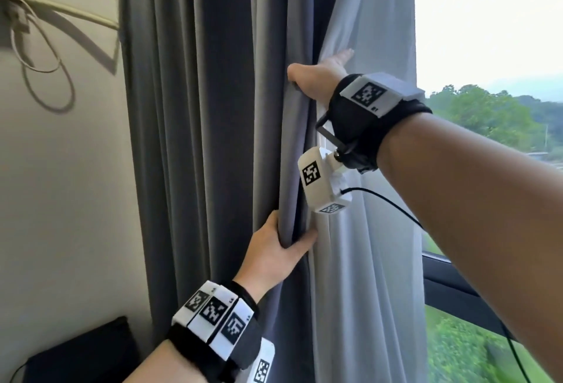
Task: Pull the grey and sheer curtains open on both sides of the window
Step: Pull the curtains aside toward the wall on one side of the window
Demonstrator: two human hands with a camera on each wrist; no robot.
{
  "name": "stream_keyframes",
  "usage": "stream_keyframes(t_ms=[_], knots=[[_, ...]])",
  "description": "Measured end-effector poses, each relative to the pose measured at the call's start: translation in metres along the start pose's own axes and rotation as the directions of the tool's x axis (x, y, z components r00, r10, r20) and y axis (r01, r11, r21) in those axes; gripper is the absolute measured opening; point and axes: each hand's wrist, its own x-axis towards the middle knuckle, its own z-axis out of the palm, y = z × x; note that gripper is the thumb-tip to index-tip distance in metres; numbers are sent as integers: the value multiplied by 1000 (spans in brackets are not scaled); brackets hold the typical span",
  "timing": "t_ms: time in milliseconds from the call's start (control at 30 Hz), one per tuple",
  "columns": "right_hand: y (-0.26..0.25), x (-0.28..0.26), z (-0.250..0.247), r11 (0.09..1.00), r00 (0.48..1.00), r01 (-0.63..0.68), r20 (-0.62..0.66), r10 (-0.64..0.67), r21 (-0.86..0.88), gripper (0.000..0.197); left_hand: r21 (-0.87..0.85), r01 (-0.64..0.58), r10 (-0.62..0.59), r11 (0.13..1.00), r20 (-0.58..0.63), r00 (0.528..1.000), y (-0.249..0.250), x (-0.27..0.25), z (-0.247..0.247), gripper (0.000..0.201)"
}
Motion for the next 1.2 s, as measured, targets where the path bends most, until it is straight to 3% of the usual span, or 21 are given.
stream_keyframes(t_ms=[67, 200, 400, 533, 600, 667, 800, 867, 967, 1200], knots=[[-1, 5, 16, 999, 999, 23, 21, -24, 47, 87, -8, -28, 28, 1000, -5, 1000, -4, 1, -8, 59], [-3, 21, 46, 990, 997, 8, 80, -19, 137, 80, 55, -17, 20, 998, -56, 998, -18, 15, -14, 86], [-1, 45, 79, 977, 980, 42, 181, -80, 207, 76, 178, 72, -37, 981, -195, 980, -44, 45, -19, 67], [10, 62, 76, 991, 964, 82, 245, -106, 107, 60, 224, 145, -75, 964, -295, 953, -59, 71, -14, 51], [20, 73, 68, 996, 972, 92, 216, -94, 19, 53, 250, 164, -76, 954, -330, 941, -65, 81, -10, 45], [33, 85, 61, 992, 987, 83, 148, -69, -97, 62, 272, 159, -60, 949, -339, 939, -68, 88, -6, 40], [61, 101, 48, 947, 989, 66, -104, -103, -315, 120, 315, 132, -19, 940, -336, 942, -71, 97, -4, 36], [69, 107, 40, 937, 965, 97, -200, -172, -335, 136, 330, 131, -15, 935, -330, 944, -73, 101, -3, 35], [66, 120, 32, 939, 941, 100, -276, -197, -329, 144, 326, 135, -25, 936, -319, 947, -76, 107, -4, 35], [52, 144, 38, 978, 975, -57, -220, 12, -199, 151, 268, 128, -55, 955, -263, 963, -97, 123, -21, 29]])
